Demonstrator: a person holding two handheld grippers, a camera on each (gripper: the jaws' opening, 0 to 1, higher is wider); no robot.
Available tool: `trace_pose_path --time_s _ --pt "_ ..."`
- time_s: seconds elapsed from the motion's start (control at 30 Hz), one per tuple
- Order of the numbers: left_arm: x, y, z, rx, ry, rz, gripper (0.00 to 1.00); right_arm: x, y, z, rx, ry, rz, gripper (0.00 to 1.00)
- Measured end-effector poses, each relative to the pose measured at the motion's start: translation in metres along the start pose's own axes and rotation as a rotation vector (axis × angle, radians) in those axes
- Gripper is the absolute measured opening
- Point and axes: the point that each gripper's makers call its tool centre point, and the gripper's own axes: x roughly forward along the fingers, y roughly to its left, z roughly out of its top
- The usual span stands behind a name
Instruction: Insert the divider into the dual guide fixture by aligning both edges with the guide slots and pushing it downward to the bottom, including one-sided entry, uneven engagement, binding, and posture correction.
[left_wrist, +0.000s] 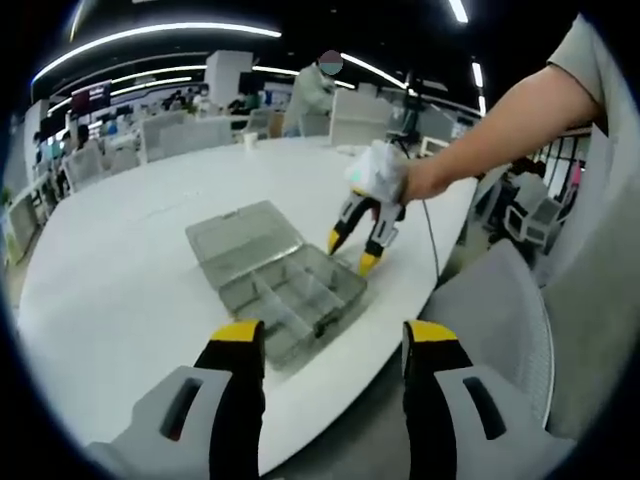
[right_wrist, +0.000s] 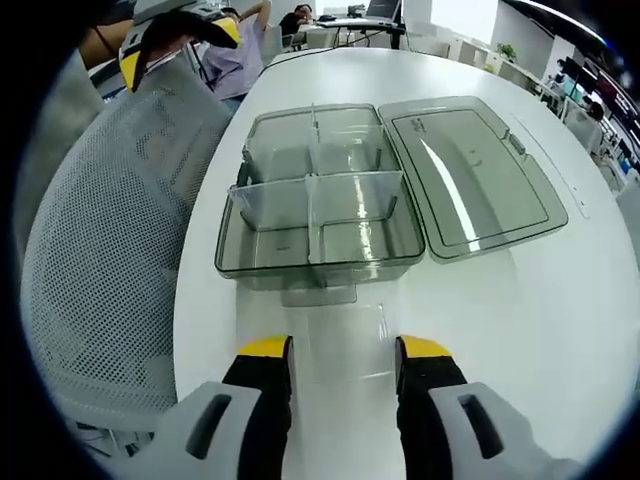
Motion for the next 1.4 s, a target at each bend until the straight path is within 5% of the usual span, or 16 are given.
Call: trace_pose_path --time_s 1.4 --pt "0.0048 0.0054 -0.0002 -0.027 0.003 -0.023 0.52 0.0047 0.0038 -0.0039 -0.123 0.081 0.03 0.28"
